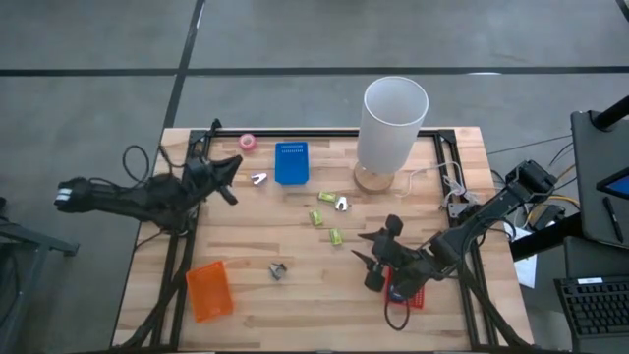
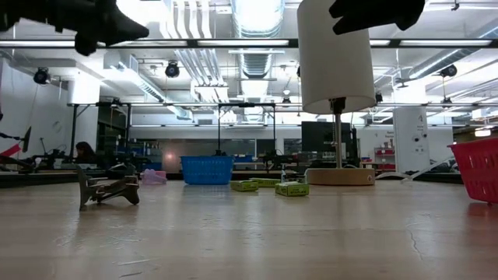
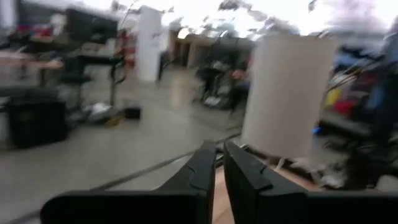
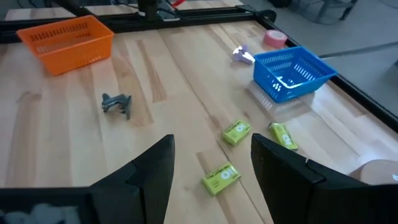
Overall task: Pick and place Stapler, Stapler remover, tape
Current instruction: Put the pink tape into the red bin
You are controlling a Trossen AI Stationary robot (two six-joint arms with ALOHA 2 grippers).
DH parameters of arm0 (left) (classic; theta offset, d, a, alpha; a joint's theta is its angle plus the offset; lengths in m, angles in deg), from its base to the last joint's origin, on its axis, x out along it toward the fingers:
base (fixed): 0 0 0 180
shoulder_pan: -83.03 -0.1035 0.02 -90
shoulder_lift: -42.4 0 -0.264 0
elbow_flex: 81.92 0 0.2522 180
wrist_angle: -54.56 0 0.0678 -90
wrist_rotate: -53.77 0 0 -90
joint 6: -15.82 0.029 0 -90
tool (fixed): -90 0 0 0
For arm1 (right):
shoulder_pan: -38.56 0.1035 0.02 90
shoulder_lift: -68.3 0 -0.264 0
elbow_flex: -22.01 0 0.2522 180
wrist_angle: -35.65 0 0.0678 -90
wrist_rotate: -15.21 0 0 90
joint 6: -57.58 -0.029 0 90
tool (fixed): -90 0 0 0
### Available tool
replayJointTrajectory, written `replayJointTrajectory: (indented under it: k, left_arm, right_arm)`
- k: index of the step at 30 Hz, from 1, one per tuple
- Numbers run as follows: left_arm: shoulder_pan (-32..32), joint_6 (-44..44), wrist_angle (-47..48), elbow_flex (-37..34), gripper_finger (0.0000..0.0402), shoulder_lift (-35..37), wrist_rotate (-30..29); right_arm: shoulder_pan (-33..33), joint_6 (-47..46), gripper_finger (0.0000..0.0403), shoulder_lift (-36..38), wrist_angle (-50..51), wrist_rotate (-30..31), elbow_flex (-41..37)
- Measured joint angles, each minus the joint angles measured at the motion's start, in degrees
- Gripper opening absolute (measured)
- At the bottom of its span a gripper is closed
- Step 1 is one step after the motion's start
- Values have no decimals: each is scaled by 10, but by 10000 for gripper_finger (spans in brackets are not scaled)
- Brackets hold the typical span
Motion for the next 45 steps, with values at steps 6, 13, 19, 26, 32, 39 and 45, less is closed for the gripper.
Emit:
replayJointTrajectory:
  k: [6, 13, 19, 26, 32, 39, 45]
  left_arm:
    - [-53, -24, 170, 107, 99, -39, -15]
    - [-130, -98, 287, 177, 204, -92, -2]
    - [-246, -125, 337, 197, 246, -147, 134]
    - [-419, -111, 364, 210, 248, -231, 277]
    - [-508, -83, 347, 209, 248, -312, 329]
    - [-513, -54, 301, 215, 248, -426, 346]
    - [-535, -57, 289, 237, 248, -512, 344]
  right_arm:
    - [0, 0, 205, 0, 0, -32, 0]
    - [1, 0, 205, -1, 0, -35, -1]
    - [1, 0, 205, -1, 0, -35, -1]
    - [1, -2, 205, -1, 1, -35, -1]
    - [1, -2, 205, -1, 1, -35, -4]
    - [1, -1, 205, -1, 0, -35, -5]
    - [1, 0, 205, -1, 0, -35, -5]
